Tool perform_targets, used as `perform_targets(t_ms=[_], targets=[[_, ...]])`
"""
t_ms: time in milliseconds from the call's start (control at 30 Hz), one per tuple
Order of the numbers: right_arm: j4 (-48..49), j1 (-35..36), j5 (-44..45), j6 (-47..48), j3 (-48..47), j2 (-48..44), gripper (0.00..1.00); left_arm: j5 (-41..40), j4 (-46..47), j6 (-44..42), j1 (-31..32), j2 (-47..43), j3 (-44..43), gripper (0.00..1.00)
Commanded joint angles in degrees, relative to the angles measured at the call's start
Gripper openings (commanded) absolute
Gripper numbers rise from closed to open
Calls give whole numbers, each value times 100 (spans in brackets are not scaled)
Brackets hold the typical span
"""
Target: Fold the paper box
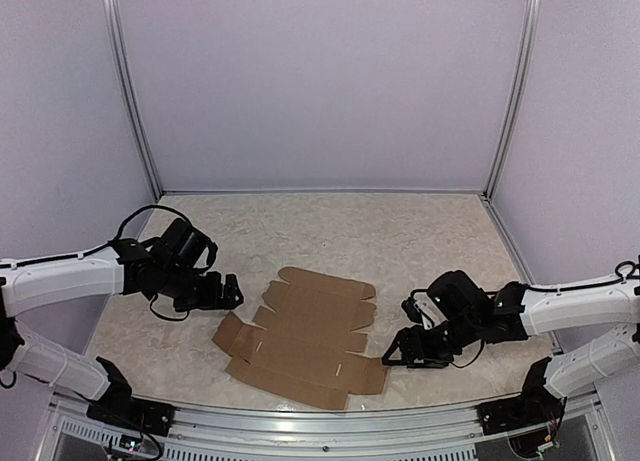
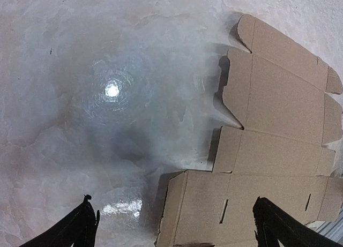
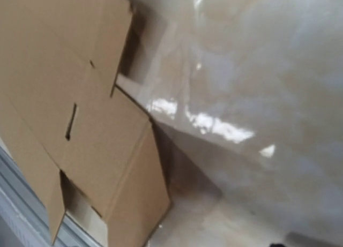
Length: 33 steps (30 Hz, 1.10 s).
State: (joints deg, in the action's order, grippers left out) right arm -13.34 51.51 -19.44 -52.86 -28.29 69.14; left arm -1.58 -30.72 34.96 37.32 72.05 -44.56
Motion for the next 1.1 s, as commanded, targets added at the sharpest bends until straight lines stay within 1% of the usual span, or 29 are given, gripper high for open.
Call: perform_targets(t_ms=[0,267,367,500,600,733,867,933,1067], targets=[[531,283,13,-249,-26,317,73,70,94,181,122,-112,176,99],[895,595,-10,-416,-132,794,60,51,202,347,285,-216,422,99],[983,645,14,-460,-133,861,51,37,222,384,347,-259,452,99],[1021,650,64,-462,-152,873,36,15,196,404,421,-318,465,99],[1018,658,121,-433,-166,862,30,-30,155,431,442,-346,465,99],[1012,652,180,-373,-222,910,18,-92,76,427,452,-408,397,99],[832,651,277,-212,-385,925,6,-163,-73,394,452,-463,244,99],[585,650,347,-80,-513,919,0,-252,-208,321,452,-486,134,99],[-53,645,668,323,-857,870,0,-533,-546,206,452,-572,-181,99]])
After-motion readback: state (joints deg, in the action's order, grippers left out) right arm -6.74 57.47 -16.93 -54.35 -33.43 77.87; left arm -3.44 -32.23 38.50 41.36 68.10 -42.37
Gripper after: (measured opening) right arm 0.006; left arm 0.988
